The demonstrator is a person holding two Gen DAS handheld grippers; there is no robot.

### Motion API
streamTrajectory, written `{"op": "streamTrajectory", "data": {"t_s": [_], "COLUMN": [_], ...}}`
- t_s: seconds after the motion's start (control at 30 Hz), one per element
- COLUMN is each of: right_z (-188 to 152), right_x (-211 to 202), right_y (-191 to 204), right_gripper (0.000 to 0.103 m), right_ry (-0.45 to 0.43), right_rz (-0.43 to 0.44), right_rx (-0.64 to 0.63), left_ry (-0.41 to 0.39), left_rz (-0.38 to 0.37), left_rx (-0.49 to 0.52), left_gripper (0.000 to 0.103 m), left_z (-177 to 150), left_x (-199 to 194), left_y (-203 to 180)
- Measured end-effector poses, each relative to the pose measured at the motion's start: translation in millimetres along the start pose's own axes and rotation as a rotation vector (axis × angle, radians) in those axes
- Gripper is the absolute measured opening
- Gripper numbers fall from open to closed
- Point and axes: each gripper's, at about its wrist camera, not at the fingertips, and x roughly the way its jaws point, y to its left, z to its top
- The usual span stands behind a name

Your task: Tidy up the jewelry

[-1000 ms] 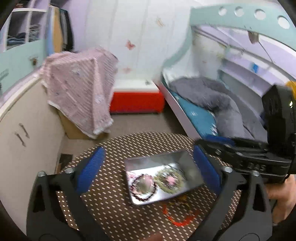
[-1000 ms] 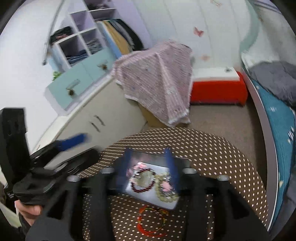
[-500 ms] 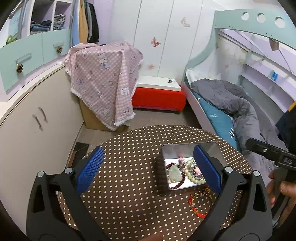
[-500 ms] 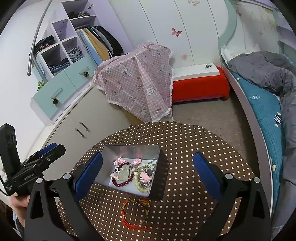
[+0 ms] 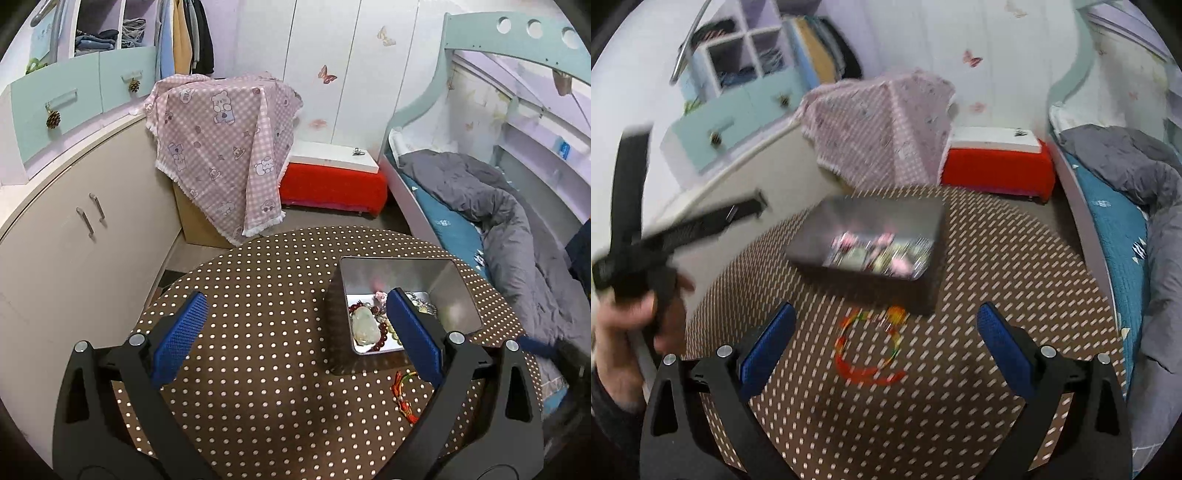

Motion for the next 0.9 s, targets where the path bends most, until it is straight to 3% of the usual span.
{"op": "streamTrajectory", "data": {"t_s": [0.13, 0.2, 0.3, 0.43, 0.57, 0.63, 0.7, 0.9], "right_z": [-13.5, -15.5, -17.4, -22.8, -32.3, -37.9, -46.6, -69.0], "right_x": [20.6, 29.0, 40.3, 60.7, 67.6, 63.0, 54.7, 2.0], "right_y": [17.1, 19.9, 24.0, 28.7, 41.1, 47.2, 49.7, 34.7], "right_gripper": [0.091, 0.083, 0.069, 0.047, 0.028, 0.005, 0.004, 0.004], "right_ry": [0.046, 0.062, 0.077, 0.114, 0.115, 0.127, 0.136, 0.116], "right_rz": [0.0, 0.011, 0.015, 0.002, -0.054, -0.057, -0.049, 0.097], "right_rx": [-0.07, -0.078, -0.1, -0.143, -0.228, -0.257, -0.271, -0.144], "left_ry": [0.02, 0.034, 0.075, 0.141, 0.139, 0.133, 0.135, 0.128], "left_rz": [0.03, 0.041, 0.043, 0.008, -0.05, -0.048, -0.061, -0.07], "left_rx": [0.007, 0.008, 0.018, 0.032, 0.068, 0.075, 0.061, 0.021], "left_gripper": [0.095, 0.095, 0.082, 0.045, 0.009, 0.009, 0.009, 0.009], "left_z": [-4.3, -7.6, -10.5, -18.6, -20.9, -24.4, -28.3, -56.0], "left_x": [16.0, 23.5, 38.0, 56.4, 53.4, 49.8, 45.3, 12.2], "left_y": [-5.7, -7.1, -9.4, -13.4, -26.3, -28.6, -25.5, -18.1]}}
